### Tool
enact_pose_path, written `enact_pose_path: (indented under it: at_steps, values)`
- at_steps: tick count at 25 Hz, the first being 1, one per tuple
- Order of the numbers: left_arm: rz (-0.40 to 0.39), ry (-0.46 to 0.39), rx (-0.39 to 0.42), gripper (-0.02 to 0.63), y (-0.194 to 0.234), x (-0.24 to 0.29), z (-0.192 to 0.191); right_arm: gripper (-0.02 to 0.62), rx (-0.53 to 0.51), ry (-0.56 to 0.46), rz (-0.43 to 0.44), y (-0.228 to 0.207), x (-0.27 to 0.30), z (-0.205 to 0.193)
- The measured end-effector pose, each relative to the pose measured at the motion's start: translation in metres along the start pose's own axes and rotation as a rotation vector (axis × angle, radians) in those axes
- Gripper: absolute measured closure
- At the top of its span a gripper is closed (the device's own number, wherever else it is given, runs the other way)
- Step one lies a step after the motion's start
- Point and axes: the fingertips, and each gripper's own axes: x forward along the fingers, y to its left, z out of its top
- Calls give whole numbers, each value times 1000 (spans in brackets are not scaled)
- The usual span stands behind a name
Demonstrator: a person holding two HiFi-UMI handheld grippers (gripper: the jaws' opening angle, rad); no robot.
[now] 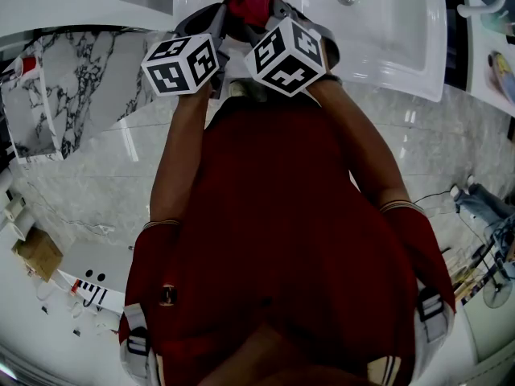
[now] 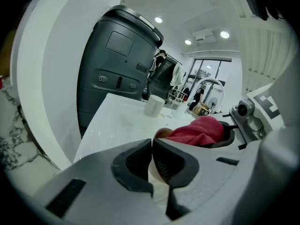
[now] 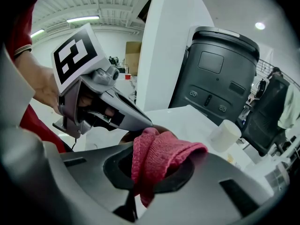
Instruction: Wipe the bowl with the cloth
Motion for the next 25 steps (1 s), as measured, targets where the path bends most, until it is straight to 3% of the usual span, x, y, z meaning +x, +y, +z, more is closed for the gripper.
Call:
enact_pose_path:
  at_steps: [25]
  values:
    - [30,107,-134,583,25,24,-10,566,65,-74,-15,-26,2,5]
